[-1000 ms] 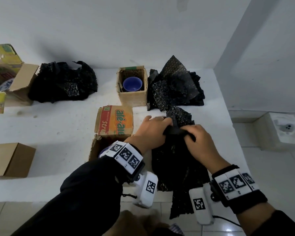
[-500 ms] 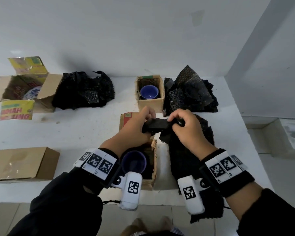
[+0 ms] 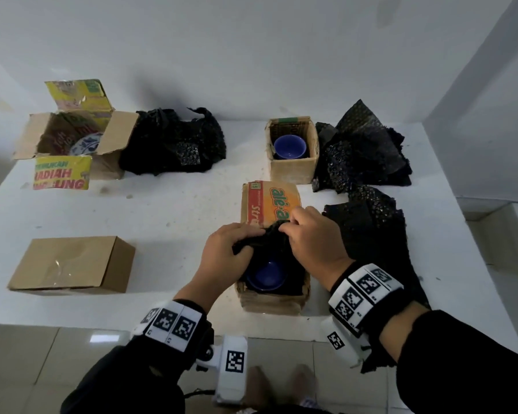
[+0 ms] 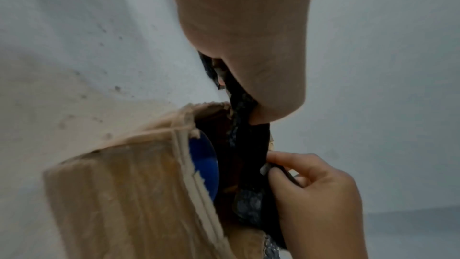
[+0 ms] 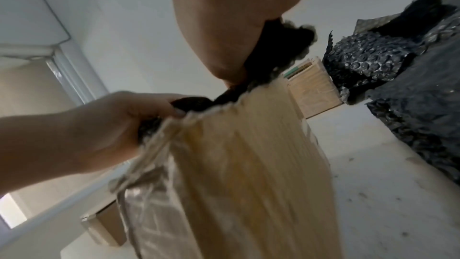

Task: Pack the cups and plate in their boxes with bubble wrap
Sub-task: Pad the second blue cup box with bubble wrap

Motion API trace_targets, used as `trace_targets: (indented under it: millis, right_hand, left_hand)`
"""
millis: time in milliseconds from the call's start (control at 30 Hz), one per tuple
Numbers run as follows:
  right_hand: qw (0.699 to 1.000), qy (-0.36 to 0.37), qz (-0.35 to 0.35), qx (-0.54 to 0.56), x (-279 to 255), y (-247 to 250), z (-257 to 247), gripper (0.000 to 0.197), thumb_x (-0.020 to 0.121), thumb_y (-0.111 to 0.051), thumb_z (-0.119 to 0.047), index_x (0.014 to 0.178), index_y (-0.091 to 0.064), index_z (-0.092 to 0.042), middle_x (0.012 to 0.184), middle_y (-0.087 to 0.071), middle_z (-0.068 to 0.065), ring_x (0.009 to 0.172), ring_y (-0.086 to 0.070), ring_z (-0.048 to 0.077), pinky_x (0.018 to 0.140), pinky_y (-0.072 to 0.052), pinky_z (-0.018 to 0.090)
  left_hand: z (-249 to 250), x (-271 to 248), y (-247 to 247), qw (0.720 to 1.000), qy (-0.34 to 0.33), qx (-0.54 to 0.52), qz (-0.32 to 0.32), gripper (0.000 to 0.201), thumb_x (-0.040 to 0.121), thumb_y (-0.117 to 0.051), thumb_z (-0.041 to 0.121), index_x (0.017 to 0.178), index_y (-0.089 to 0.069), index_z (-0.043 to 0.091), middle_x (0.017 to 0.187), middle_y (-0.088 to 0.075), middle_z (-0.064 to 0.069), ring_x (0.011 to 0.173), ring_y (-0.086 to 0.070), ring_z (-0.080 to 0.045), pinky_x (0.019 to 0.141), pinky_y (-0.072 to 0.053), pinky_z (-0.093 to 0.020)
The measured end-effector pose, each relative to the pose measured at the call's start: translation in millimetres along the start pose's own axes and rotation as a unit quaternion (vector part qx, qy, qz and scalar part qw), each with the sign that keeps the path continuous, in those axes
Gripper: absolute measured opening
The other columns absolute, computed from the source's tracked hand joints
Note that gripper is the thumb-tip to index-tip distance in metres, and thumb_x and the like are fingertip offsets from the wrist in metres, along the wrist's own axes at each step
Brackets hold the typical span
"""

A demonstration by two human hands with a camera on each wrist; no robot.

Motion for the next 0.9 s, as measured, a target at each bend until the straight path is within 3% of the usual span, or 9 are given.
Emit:
trace_targets:
  millis: [167, 200, 300, 500, 567, 633, 733, 800, 900]
  right_hand:
    - [0.993, -0.003, -0.099, -0.07, -10, -21, -22, 0.011, 0.065, -0.074, -0.001, 0.066, -0.064, -0.006, 0.073, -0.058, 0.01, 0.067, -0.058, 0.027, 0.049, -0.043, 0.029]
    - [0.99, -0.007, -0.124, -0.072, -13, -25, -27, 0.007, 0.071, -0.069, -0.003, 0.077, -0.067, -0.005, 0.08, -0.061, 0.011, 0.075, -0.059, 0.028, 0.057, -0.048, 0.032]
    - [0.97, -0.049, -0.235, -0.046, -22, -31, -35, 0.038, 0.089, -0.047, -0.014, 0.124, -0.052, -0.004, 0.114, -0.056, 0.013, 0.104, -0.053, 0.029, 0.085, -0.045, 0.036]
    - [0.938, -0.099, -0.333, -0.003, -5, -36, -33, 0.033, 0.089, -0.043, -0.023, 0.118, -0.047, -0.007, 0.113, -0.058, 0.015, 0.101, -0.057, 0.033, 0.071, -0.037, 0.034]
    - [0.945, -0.109, -0.307, 0.012, 0, -36, -28, 0.025, 0.09, -0.043, -0.018, 0.11, -0.052, -0.006, 0.107, -0.061, 0.016, 0.093, -0.06, 0.034, 0.069, -0.041, 0.035]
    - [0.978, -0.088, -0.192, 0.0, 1, -27, -27, 0.019, 0.089, -0.046, -0.01, 0.106, -0.055, -0.005, 0.097, -0.061, 0.015, 0.076, -0.062, 0.034, 0.06, -0.045, 0.036]
    - [0.996, -0.052, -0.032, 0.072, -14, -16, -29, 0.012, 0.082, -0.057, 0.0, 0.092, -0.054, -0.005, 0.078, -0.057, 0.011, 0.052, -0.054, 0.028, 0.041, -0.041, 0.031]
    - [0.99, -0.023, -0.03, 0.134, -26, -17, -33, 0.011, 0.082, -0.054, -0.005, 0.093, -0.057, -0.006, 0.081, -0.058, 0.01, 0.061, -0.057, 0.027, 0.046, -0.048, 0.034]
    - [0.981, 0.002, -0.135, 0.14, -37, -28, -37, 0.039, 0.089, -0.039, -0.025, 0.119, -0.056, -0.005, 0.115, -0.057, 0.012, 0.105, -0.056, 0.027, 0.078, -0.054, 0.037]
  left_hand:
    - [-11, -18, -2, 0.951, 0.081, -0.295, -0.047, 0.048, 0.085, -0.041, 0.026, 0.131, -0.053, 0.021, 0.129, -0.06, 0.005, 0.123, -0.051, -0.002, 0.102, -0.042, -0.021]
    - [-15, -18, -4, 0.942, 0.089, -0.316, -0.063, 0.046, 0.088, -0.04, 0.034, 0.132, -0.051, 0.027, 0.132, -0.058, 0.006, 0.127, -0.047, -0.003, 0.106, -0.037, -0.022]
    - [-22, -20, -9, 0.925, 0.138, -0.339, -0.103, 0.04, 0.097, -0.037, 0.044, 0.135, -0.049, 0.035, 0.142, -0.049, 0.009, 0.136, -0.037, -0.009, 0.116, -0.025, -0.038]
    - [-15, -30, -13, 0.942, 0.088, -0.318, -0.059, 0.054, 0.088, -0.033, 0.043, 0.139, -0.043, 0.028, 0.144, -0.045, 0.01, 0.131, -0.04, 0.002, 0.108, -0.035, -0.018]
    - [-17, -34, -16, 0.946, 0.073, -0.31, -0.055, 0.059, 0.085, -0.036, 0.05, 0.141, -0.039, 0.031, 0.148, -0.04, 0.01, 0.136, -0.033, 0.0, 0.111, -0.031, -0.02]
    - [-19, -37, -18, 0.951, 0.063, -0.297, -0.062, 0.066, 0.082, -0.035, 0.054, 0.144, -0.033, 0.031, 0.151, -0.034, 0.012, 0.14, -0.026, -0.001, 0.116, -0.024, -0.027]
    - [-20, -40, -19, 0.946, 0.058, -0.313, -0.064, 0.071, 0.08, -0.035, 0.055, 0.146, -0.028, 0.028, 0.15, -0.034, 0.013, 0.136, -0.03, 0.004, 0.111, -0.028, -0.014]
    - [-23, -40, -20, 0.944, 0.061, -0.318, -0.061, 0.07, 0.08, -0.035, 0.053, 0.145, -0.028, 0.028, 0.151, -0.033, 0.012, 0.135, -0.03, 0.007, 0.108, -0.028, -0.01]
    - [-23, -41, -21, 0.944, 0.06, -0.319, -0.058, 0.066, 0.081, -0.036, 0.051, 0.143, -0.028, 0.031, 0.151, -0.032, 0.012, 0.136, -0.029, 0.006, 0.111, -0.027, -0.013]
Point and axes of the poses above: each hand's wrist, its own x-axis towards the middle knuckle, its own y-axis out of the back of the hand, z = x × y, the point moved 3 cm from there along x, towards the middle knuckle
